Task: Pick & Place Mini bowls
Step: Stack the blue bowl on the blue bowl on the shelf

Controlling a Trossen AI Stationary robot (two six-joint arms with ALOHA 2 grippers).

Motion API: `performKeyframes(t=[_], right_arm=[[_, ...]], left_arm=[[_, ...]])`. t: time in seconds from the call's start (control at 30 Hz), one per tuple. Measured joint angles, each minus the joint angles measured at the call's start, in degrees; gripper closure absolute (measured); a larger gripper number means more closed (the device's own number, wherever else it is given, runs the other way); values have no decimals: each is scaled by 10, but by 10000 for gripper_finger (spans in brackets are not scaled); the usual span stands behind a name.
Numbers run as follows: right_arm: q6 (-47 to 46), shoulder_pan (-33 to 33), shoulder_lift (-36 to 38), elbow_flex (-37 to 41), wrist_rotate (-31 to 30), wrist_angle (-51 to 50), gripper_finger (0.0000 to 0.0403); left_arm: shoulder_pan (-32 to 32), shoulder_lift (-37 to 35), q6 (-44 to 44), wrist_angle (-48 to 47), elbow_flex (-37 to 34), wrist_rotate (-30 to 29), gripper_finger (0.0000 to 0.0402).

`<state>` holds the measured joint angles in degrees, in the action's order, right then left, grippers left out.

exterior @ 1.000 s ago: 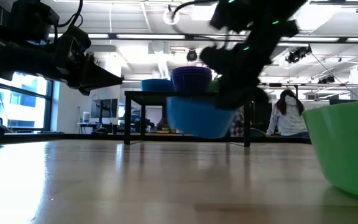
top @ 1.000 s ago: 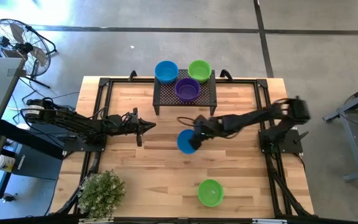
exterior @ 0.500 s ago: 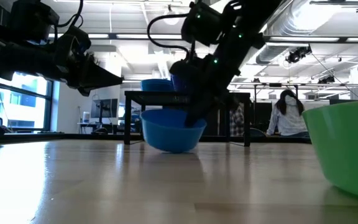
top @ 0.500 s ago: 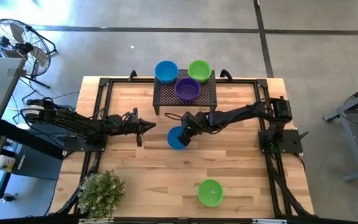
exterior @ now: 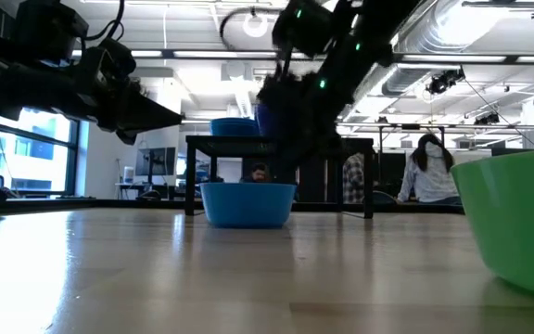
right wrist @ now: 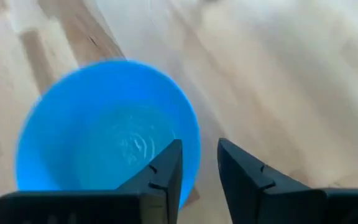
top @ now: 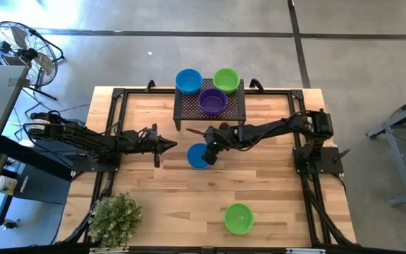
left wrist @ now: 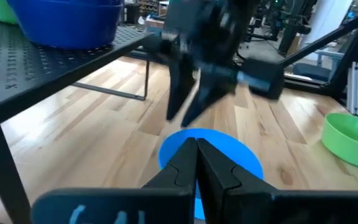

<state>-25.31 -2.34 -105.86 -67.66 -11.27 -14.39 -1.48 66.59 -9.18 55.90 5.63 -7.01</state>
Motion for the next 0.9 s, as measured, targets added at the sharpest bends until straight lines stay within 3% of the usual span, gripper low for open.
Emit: performKeyframes(t=[0.17,0.3,0.47,0.63,0.9], right_arm=[[115,14,68,43,-21,44,350],[167,2,118,162,78,222,396],[188,-24,171,280,135,380,381],[226,-36,242,345,127,400,395],[258,-37,348,416,88,404,397]], left_arm=[[0,0,-3,-20,8,18,401],[0,0,-16,-124,58,16,401],[18,14,6,-269,150,4,401],[43,46,24,-343,223,-8,401],[41,108,-140,-535,330,-59,389]])
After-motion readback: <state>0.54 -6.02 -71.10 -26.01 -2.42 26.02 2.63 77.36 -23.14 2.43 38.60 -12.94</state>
